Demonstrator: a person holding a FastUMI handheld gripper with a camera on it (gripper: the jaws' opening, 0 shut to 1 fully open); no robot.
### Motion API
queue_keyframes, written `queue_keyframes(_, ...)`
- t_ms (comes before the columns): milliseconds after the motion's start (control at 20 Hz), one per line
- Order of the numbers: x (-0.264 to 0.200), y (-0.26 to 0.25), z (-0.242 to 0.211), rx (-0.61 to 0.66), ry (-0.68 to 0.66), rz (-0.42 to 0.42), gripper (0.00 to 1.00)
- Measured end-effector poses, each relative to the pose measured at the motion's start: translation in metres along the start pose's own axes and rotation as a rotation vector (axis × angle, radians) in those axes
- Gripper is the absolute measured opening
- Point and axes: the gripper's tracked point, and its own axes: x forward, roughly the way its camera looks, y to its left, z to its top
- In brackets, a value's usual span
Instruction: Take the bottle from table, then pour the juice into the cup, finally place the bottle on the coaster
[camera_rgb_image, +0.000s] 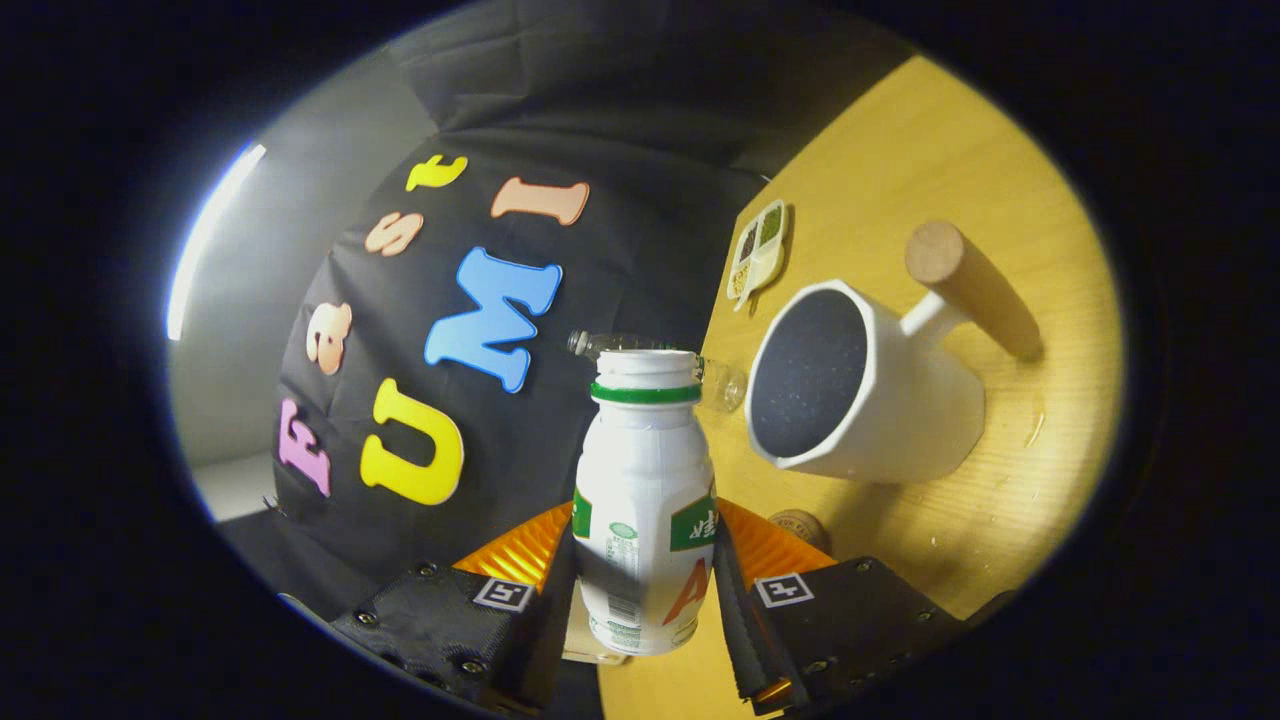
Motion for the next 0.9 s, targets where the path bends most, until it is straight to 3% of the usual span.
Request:
queue_keyframes(500, 0.005, 0.048, 0.012, -0.587, -0.047, -0.002, 0.66)
queue_keyframes(750, 0.007, 0.071, 0.011, -1.112, -0.136, -0.005, 0.65)
queue_keyframes(900, 0.014, 0.068, 0.000, -1.172, -0.123, 0.023, 0.65)
